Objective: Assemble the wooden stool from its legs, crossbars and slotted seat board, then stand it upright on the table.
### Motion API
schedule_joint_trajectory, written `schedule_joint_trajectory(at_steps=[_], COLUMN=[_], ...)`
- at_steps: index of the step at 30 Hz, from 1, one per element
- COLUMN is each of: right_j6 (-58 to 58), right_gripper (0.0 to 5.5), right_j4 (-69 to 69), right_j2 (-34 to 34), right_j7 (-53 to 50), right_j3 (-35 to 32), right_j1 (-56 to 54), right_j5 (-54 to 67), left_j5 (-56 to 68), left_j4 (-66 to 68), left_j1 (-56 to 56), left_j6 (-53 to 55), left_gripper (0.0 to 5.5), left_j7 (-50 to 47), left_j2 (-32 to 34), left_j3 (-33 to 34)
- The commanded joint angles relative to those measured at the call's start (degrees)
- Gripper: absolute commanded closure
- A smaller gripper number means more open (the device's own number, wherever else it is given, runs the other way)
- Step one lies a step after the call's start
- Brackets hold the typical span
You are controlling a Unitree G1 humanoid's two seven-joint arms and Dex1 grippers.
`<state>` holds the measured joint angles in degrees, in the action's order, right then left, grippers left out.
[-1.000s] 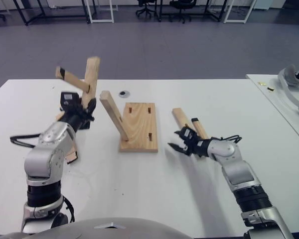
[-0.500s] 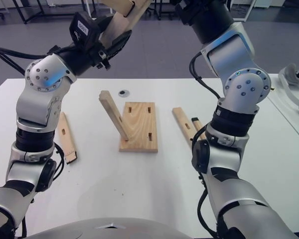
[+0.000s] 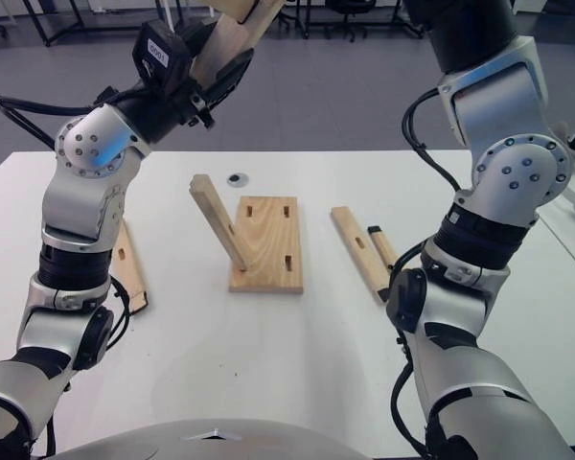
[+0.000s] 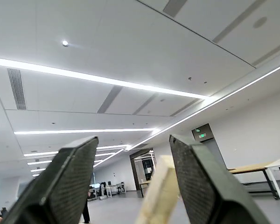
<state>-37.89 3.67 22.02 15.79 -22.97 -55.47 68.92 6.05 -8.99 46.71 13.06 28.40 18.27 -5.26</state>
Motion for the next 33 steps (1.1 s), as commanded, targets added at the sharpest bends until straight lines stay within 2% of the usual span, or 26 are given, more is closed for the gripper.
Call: schedule_joint_trajectory(at_steps=[1,11,14,16,20,25,26,33], right_j6=[-0.5,-2.7,-3.3,-3.5,-3.6,-2.6,-2.6,-4.6], right_gripper=[2.66,2.66,3.18,3.72,4.34,4.42,4.42,4.49], right_j4=[-3.1,-2.4,-2.0,-1.7,-1.1,0.8,1.6,5.5], right_j2=[-0.4,-2.6,-2.6,-2.7,-3.0,-3.6,-3.6,-3.1], right_j7=[0.7,0.4,-0.1,-0.3,-0.9,-5.9,-8.1,-25.3], right_j3=[1.4,3.4,3.3,3.3,3.2,1.1,0.0,-6.3], right_j1=[0.1,-0.3,-0.1,0.1,0.5,2.5,3.7,10.7], right_j5=[-2.0,-0.8,-0.5,-0.5,-0.4,-0.8,-0.2,5.7], left_j5=[0.0,0.1,0.2,0.5,0.6,0.0,0.2,-0.8], left_j4=[-0.3,-1.1,-1.0,-1.1,-1.2,0.5,1.0,2.3], left_j1=[0.8,0.0,0.0,-0.1,-0.5,-1.6,-2.0,-6.2], left_j6=[-1.2,-1.7,-1.6,-1.5,-1.4,-0.9,-0.8,-1.2], left_gripper=[3.40,3.40,3.40,3.40,3.40,3.40,3.03,1.83], left_j7=[0.6,3.3,3.7,3.9,4.2,4.8,5.1,1.0], left_j2=[-0.3,-0.2,-0.2,-0.3,-0.4,0.5,0.8,3.7], left_j3=[-0.3,-2.6,-2.6,-2.6,-2.7,-2.9,-2.6,3.7])
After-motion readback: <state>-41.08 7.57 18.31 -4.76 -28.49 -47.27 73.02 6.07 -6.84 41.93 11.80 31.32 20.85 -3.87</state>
